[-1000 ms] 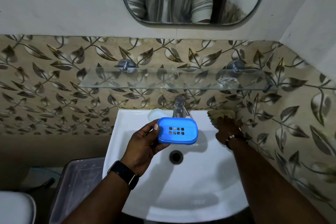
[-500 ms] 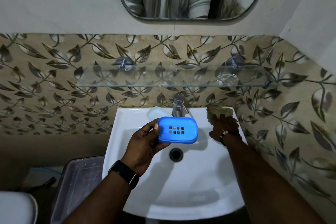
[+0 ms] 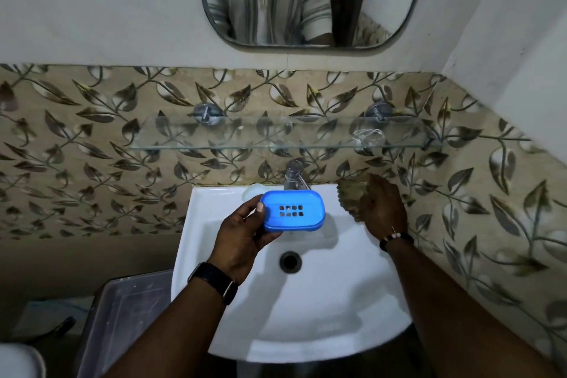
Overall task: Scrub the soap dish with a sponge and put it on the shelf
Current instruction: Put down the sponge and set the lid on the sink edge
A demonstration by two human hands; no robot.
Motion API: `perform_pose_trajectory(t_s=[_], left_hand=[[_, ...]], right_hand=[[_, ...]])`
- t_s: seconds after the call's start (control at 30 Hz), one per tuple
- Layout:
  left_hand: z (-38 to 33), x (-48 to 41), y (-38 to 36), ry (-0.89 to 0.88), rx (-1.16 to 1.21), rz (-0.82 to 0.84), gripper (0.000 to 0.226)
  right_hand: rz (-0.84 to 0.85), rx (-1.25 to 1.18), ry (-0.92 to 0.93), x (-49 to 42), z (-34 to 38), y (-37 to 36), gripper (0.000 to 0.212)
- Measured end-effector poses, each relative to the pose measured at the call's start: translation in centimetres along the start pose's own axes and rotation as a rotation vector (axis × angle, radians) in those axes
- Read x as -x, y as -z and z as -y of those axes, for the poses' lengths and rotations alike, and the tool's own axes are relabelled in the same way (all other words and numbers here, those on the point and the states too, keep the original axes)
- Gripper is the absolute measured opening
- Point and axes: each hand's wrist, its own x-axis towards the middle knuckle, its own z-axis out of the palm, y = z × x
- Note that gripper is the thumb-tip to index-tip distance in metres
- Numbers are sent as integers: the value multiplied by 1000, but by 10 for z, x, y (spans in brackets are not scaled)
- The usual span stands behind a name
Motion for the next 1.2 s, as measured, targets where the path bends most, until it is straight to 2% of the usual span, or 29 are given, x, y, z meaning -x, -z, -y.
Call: perform_pose_trajectory(t_s=[0.17, 0.33, 0.43, 0.73, 0.9, 1.1, 1.2], left_hand=[[-10, 0, -1, -33, 29, -26, 36], [-18, 1, -3, -69, 37, -32, 15], [-23, 7, 3, -83, 46, -61, 12], [-45, 17, 30, -140, 63, -119, 24], [-59, 15, 50, -194, 32, -261, 5], [-72, 9, 73, -229, -120, -450, 20], [-77, 0, 86, -233, -194, -540, 20]], right_hand=[[-149, -170, 138, 15, 64, 19, 52], [-106, -301, 269, 35, 136, 18, 40], [-171, -333, 224, 40, 158, 14, 25], [-152, -331, 245, 42, 194, 9, 28], [-76, -379, 260, 37, 218, -6, 26], [14, -392, 319, 25, 236, -30, 26], [69, -373, 336, 16, 243, -45, 28]])
